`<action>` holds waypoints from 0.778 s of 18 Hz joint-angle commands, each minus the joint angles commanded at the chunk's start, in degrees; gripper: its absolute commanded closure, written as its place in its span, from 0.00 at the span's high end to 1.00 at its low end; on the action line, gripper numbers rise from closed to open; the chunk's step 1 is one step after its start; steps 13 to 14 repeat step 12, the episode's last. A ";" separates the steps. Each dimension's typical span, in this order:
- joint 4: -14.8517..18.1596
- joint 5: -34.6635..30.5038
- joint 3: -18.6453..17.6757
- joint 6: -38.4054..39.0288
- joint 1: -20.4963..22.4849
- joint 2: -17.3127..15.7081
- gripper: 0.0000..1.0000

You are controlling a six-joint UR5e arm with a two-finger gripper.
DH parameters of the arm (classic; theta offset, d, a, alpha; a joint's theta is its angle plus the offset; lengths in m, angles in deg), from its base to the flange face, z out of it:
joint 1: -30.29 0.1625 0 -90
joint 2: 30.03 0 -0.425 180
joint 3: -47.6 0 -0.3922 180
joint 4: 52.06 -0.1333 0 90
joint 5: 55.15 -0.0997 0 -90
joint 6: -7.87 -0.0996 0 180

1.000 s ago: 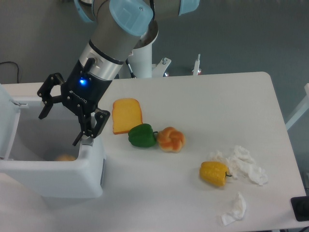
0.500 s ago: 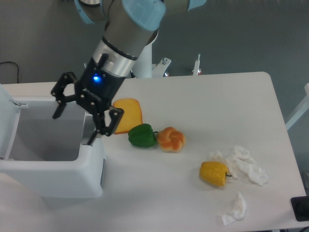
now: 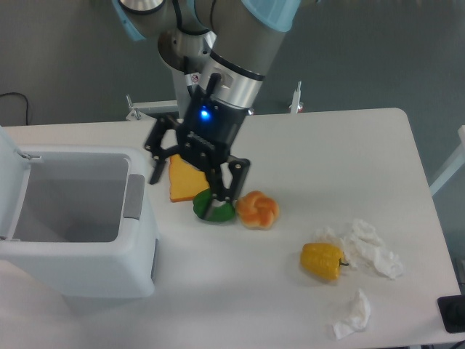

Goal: Place the square bread in the trash can

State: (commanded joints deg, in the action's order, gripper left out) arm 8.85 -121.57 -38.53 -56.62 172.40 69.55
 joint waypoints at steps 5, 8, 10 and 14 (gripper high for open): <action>-0.17 -4.76 -0.09 -4.84 2.73 0.00 1.00; -0.09 -9.85 0.00 -7.49 3.16 0.00 1.00; -0.79 -10.13 0.35 -10.12 5.36 0.00 1.00; -0.79 -9.69 0.35 -10.13 5.89 0.00 1.00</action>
